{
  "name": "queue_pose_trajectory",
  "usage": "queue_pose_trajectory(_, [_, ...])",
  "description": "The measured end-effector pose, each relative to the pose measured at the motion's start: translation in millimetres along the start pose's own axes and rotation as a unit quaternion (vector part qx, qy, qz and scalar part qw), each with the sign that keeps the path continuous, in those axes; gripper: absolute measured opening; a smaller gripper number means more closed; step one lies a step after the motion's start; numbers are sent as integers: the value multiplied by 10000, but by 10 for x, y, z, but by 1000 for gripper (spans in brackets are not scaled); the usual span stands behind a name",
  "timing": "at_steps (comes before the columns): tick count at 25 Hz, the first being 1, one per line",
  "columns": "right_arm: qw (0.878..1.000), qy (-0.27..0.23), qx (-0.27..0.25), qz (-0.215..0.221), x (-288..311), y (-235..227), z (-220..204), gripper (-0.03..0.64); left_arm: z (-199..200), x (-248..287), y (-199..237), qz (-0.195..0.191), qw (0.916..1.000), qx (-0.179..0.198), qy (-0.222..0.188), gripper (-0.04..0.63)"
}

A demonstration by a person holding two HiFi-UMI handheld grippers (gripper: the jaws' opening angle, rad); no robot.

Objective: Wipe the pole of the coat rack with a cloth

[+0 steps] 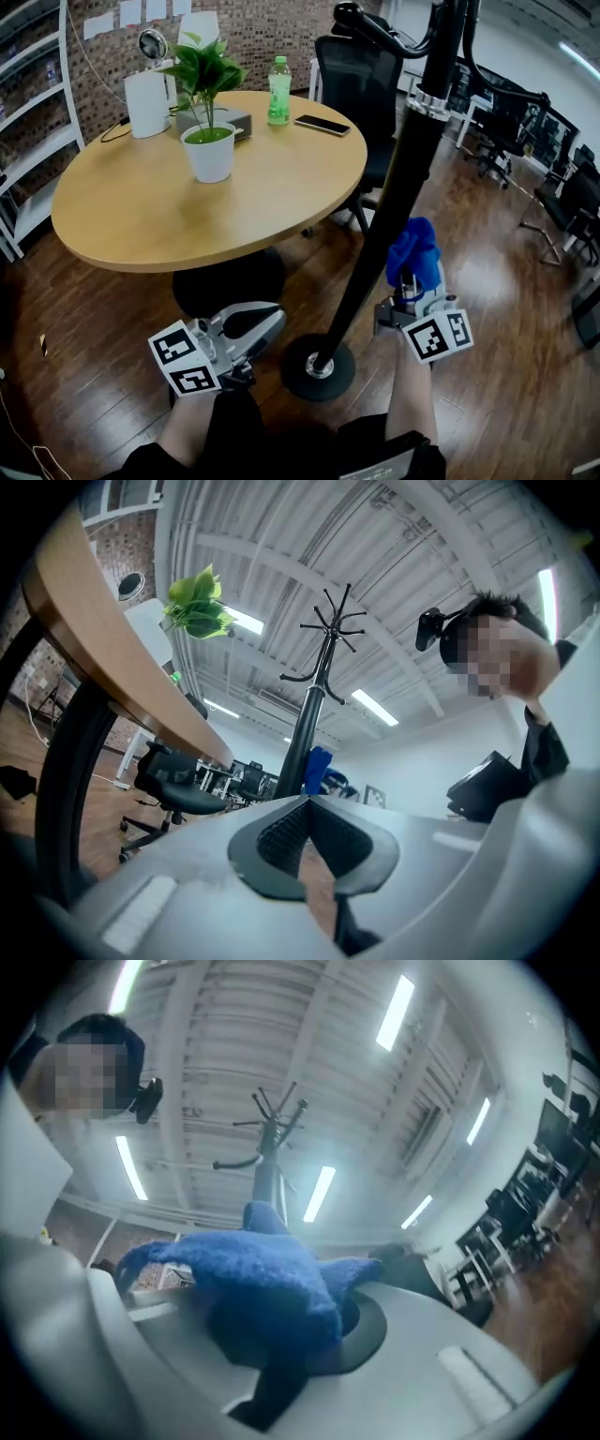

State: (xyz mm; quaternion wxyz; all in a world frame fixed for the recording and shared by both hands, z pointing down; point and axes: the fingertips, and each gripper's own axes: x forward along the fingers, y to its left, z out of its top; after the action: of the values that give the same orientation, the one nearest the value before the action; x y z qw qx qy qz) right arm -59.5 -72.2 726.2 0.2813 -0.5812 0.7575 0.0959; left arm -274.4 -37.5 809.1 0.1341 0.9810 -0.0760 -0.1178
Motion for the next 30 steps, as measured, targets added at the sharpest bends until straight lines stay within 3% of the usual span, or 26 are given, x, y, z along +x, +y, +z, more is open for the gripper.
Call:
queue_pose_trajectory(3, [9926,-573,-977,443,380,394,764,20,194,-20,0,-18,9998,85,-192,3])
queue_pose_trajectory(5, [9832,-660,-1563,680,602,686,1040,20,314,-49,-2,-18,9994,123,-316,3])
queue_pose_trajectory(9, [9611,-501,-2599,788,871,1011,1117,15,455,-91,-5,-36,9987,158,-479,3])
queue_pose_trajectory(12, [9556,-411,-2843,656,758,981,968,15,442,-113,26,-27,9988,160,-462,3])
queue_pose_trajectory(17, [9670,103,-2482,556,304,821,254,15,250,-89,105,-44,9995,27,-314,3])
queue_pose_trajectory(22, [9784,1059,-1744,321,-356,579,-747,17,-40,-57,162,-63,9998,-154,-52,3])
queue_pose_trajectory(26, [9704,2052,-1262,147,-891,404,-1709,21,-228,-56,226,-13,9996,-277,99,3])
queue_pose_trajectory(30, [9494,3043,-776,-28,-1418,251,-2683,21,-320,-112,267,50,9992,-306,255,3])
